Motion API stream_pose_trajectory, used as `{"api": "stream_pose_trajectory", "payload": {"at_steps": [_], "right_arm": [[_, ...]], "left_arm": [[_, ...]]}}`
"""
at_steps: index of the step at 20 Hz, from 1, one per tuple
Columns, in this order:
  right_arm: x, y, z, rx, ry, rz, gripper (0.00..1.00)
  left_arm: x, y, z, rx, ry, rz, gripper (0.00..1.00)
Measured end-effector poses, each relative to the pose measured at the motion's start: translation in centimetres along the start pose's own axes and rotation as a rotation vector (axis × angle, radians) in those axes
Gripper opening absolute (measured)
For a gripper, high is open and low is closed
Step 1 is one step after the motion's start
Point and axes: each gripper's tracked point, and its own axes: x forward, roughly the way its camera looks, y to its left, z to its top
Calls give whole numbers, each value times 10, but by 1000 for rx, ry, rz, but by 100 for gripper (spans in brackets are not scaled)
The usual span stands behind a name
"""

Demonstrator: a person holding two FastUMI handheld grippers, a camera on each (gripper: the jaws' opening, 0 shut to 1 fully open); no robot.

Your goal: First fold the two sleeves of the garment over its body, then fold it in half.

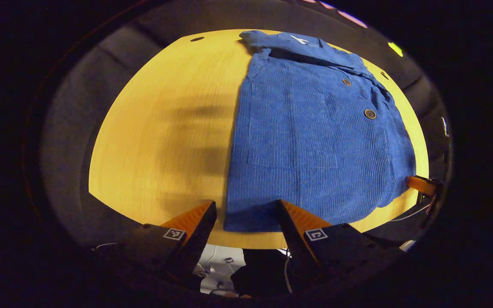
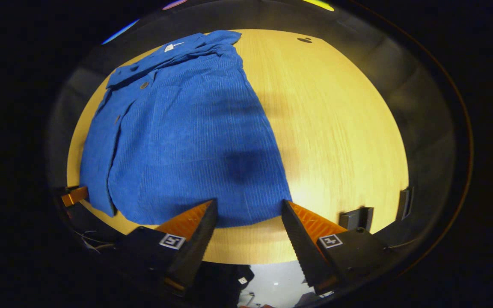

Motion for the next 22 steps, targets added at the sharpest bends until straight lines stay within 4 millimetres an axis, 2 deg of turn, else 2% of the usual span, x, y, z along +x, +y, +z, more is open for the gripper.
{"api": "stream_pose_trajectory", "payload": {"at_steps": [2,3,4,5,6,7,8,10,11,13,16,22], "right_arm": [[-1,-3,-2,3,15,1,94],[-2,-3,-3,-2,31,1,89],[-2,-3,0,-8,33,8,94],[1,4,0,-2,29,47,79],[0,14,1,31,25,75,49],[0,16,3,35,25,83,20],[1,15,4,22,29,82,11],[0,16,7,47,20,92,11],[1,14,5,56,30,78,2],[-8,15,14,47,10,62,2],[-35,27,41,60,-61,85,2],[-94,57,91,55,-191,107,2]], "left_arm": [[0,1,1,-4,-8,-1,84],[0,0,0,-5,-6,0,84],[0,-3,2,-6,-4,-7,83],[-1,-7,-1,-2,4,-12,80],[1,-13,0,13,9,-24,65],[1,-22,5,21,-16,-46,60],[1,-25,9,16,-24,-53,24],[-1,-29,11,-22,-14,-88,5],[-1,-34,5,-66,16,-138,0],[-13,-35,10,-144,11,-210,0],[-40,-26,32,-178,-52,-270,0],[-104,-20,80,-87,-175,-335,0]]}}
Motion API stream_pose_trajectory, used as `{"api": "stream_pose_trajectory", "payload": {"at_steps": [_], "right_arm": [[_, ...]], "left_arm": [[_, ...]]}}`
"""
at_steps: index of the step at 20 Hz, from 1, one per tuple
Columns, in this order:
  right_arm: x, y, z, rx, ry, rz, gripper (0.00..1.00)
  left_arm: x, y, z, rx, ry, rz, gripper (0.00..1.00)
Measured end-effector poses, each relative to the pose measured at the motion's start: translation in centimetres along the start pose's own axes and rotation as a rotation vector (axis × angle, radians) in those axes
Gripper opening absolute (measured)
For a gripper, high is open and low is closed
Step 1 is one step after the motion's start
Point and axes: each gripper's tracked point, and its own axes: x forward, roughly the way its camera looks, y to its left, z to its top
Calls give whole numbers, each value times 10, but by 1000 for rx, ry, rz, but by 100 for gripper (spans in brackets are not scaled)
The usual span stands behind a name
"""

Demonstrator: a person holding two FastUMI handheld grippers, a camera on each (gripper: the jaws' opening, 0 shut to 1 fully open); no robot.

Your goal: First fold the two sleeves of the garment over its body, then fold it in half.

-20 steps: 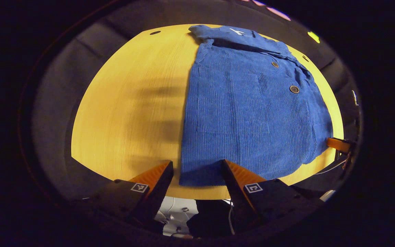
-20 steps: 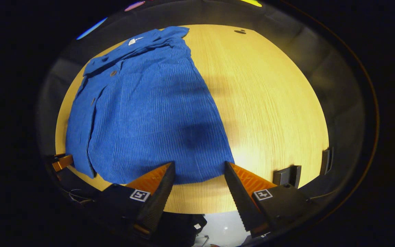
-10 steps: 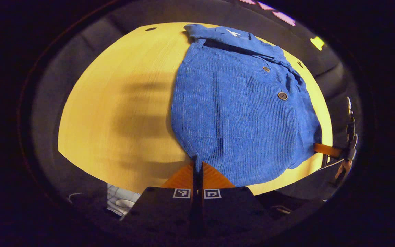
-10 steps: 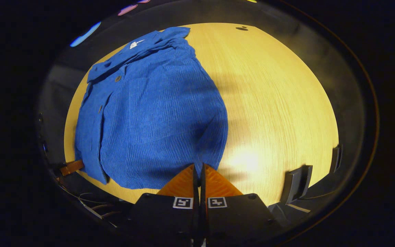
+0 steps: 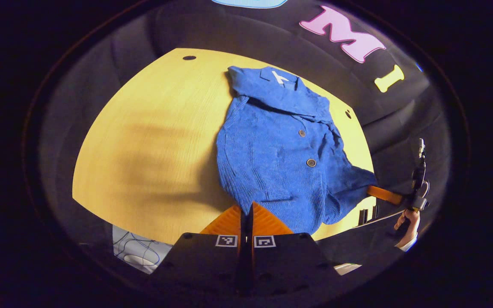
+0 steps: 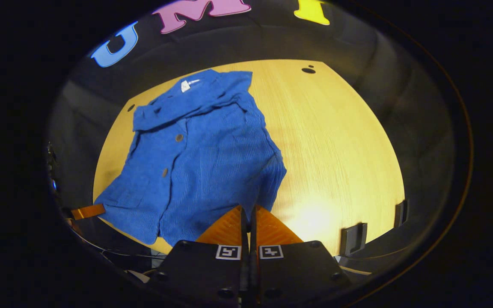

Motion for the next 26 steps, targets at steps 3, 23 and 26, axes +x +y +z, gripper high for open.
{"api": "stream_pose_trajectory", "payload": {"at_steps": [3,23,26], "right_arm": [[-30,6,38,-18,-74,-23,2],[157,46,369,-187,-231,-109,1],[227,45,367,-269,-171,-99,1]], "left_arm": [[-23,-10,40,52,-54,-60,0],[116,36,350,-112,-102,106,0],[163,55,348,-157,-26,179,0]]}}
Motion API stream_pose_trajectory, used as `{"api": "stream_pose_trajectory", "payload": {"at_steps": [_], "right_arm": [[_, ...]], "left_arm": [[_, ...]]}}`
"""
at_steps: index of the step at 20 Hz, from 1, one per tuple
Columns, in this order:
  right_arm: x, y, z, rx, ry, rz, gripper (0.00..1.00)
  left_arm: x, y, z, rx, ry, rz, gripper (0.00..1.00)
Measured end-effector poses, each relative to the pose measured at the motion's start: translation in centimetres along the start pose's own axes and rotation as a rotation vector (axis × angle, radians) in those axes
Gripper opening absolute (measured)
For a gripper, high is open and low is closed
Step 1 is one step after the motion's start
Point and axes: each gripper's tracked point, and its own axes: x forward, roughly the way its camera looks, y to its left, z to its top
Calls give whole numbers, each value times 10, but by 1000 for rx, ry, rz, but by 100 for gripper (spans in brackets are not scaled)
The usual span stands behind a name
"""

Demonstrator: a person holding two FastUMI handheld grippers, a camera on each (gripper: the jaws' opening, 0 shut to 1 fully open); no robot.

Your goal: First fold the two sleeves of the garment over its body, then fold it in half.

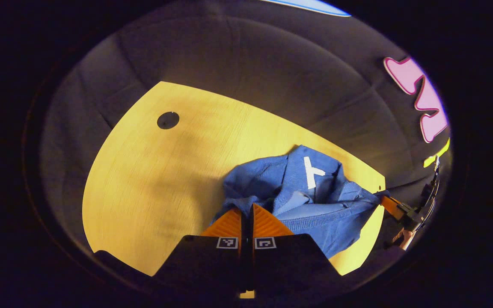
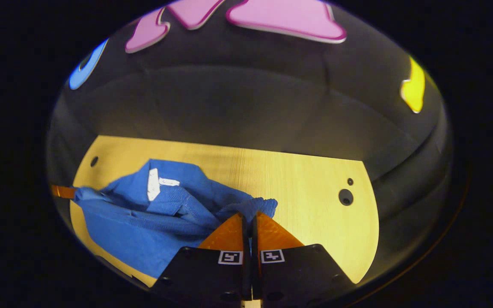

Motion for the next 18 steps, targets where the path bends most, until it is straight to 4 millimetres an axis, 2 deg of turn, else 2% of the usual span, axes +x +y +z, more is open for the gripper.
{"api": "stream_pose_trajectory", "payload": {"at_steps": [2,3,4,5,6,7,8,9,11,12,13,14,15,16,17,18], "right_arm": [[33,10,-3,27,6,29,1],[46,13,-6,52,17,41,4],[54,12,-11,69,31,42,6],[63,10,-13,73,32,37,1],[66,7,-12,74,25,37,6],[76,8,-11,81,15,39,31],[75,5,-8,81,-8,36,31],[76,1,1,77,-39,27,51],[68,0,19,67,-115,24,93],[61,2,29,56,-155,24,91],[51,4,37,44,-190,27,95],[42,8,45,35,-216,31,95],[29,14,49,28,-234,45,95],[16,19,53,15,-249,55,90],[3,20,53,-11,-252,53,95],[-11,20,54,-40,-261,46,96]], "left_arm": [[22,4,2,40,15,53,0],[26,4,6,66,10,66,0],[30,3,11,94,2,76,2],[36,5,18,121,-14,96,8],[38,9,29,147,-60,135,33],[41,12,39,170,-116,163,59],[40,8,51,182,-173,167,84],[37,0,59,185,-219,157,87],[28,-12,69,184,-290,142,84],[23,-18,73,182,-314,141,84],[19,-20,76,177,-336,139,85],[13,-24,81,176,-359,137,85],[7,-28,82,183,-381,135,85],[-1,-32,83,199,-408,133,85],[-8,-35,83,220,-430,122,85],[-17,-40,81,247,-457,110,85]]}}
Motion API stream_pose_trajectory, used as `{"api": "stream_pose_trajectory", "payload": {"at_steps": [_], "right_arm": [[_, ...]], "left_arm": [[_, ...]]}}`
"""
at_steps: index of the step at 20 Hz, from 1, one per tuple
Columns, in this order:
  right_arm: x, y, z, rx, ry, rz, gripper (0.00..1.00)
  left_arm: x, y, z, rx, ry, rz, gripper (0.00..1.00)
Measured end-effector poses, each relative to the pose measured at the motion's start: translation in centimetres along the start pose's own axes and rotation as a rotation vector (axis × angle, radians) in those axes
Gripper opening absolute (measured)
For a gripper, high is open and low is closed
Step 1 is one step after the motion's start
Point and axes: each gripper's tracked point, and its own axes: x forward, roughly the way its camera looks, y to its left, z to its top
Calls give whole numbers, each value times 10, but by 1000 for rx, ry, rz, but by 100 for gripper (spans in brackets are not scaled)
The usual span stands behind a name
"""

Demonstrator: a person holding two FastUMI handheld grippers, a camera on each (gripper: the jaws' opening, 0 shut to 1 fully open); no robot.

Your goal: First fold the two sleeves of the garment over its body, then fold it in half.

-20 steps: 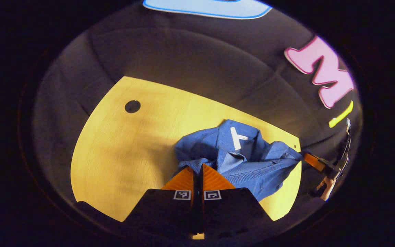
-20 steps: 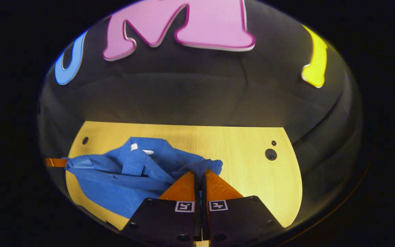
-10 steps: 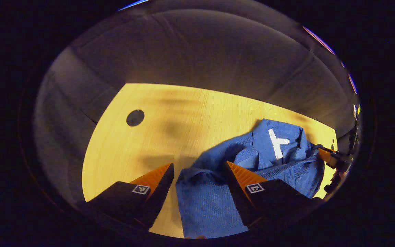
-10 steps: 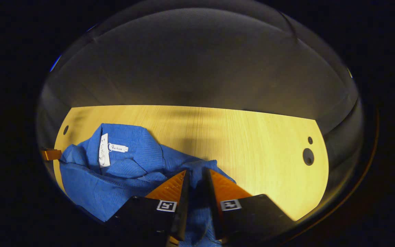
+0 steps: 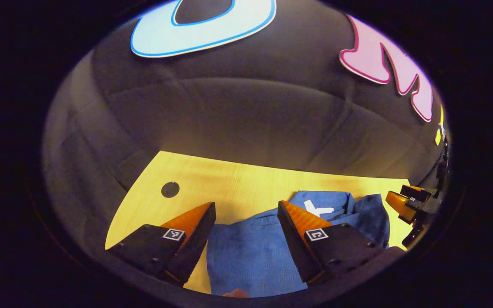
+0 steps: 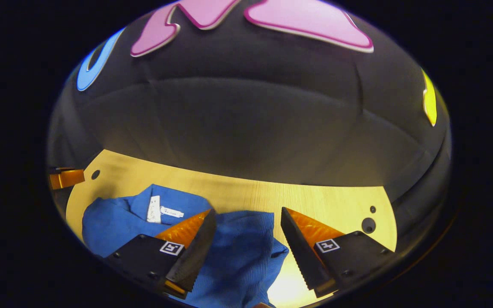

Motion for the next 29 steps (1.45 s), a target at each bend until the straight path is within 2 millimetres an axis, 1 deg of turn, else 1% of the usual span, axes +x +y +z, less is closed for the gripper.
{"api": "stream_pose_trajectory", "payload": {"at_steps": [2,4,6,9,10,11,13,14,15,16,17,18,19,20,21,22,24,25,26,27,29], "right_arm": [[-34,5,18,-30,-59,-4,98],[-78,12,34,-42,-126,-4,97],[-125,20,40,-33,-173,-8,96],[-205,30,39,-25,-262,-43,97],[-232,34,38,-21,-301,-56,96],[-258,42,32,-22,-330,-57,96],[-312,65,16,-21,-371,-35,96],[-335,72,8,-17,-389,-35,92],[-359,78,-2,-5,-405,-37,96],[-381,84,-9,5,-422,-37,95],[-405,93,-13,20,-449,-30,91],[-427,102,-15,22,-486,-23,96],[-448,107,-17,26,-522,-24,95],[-469,112,-21,33,-547,-26,95],[-485,116,-26,40,-570,-33,95],[-501,119,-32,44,-585,-41,94],[-528,119,-48,52,-594,-73,94],[-537,122,-58,63,-594,-74,94],[-546,126,-66,69,-592,-68,89],[-555,128,-73,70,-587,-65,90],[-566,125,-82,68,-581,-66,89]], "left_arm": [[-22,-7,7,41,-57,-23,85],[-60,-21,11,62,-112,-59,85],[-106,-29,14,91,-179,-81,85],[-177,-37,8,123,-275,-109,85],[-203,-36,2,130,-308,-111,85],[-228,-36,-5,139,-341,-112,85],[-275,-35,-23,149,-397,-114,85],[-298,-36,-34,161,-433,-118,87],[-316,-35,-44,171,-460,-114,82],[-334,-34,-55,185,-486,-108,84],[-352,-33,-62,189,-529,-113,84],[-370,-36,-64,181,-573,-126,83],[-388,-36,-75,164,-581,-134,82],[-401,-32,-84,146,-586,-144,80],[-417,-32,-94,133,-585,-145,82],[-430,-27,-102,118,-588,-145,82],[-450,-11,-116,113,-602,-124,82],[-460,-3,-123,112,-608,-110,84],[-470,2,-131,108,-614,-104,80],[-478,4,-140,99,-615,-107,80],[-491,9,-155,82,-612,-115,82]]}}
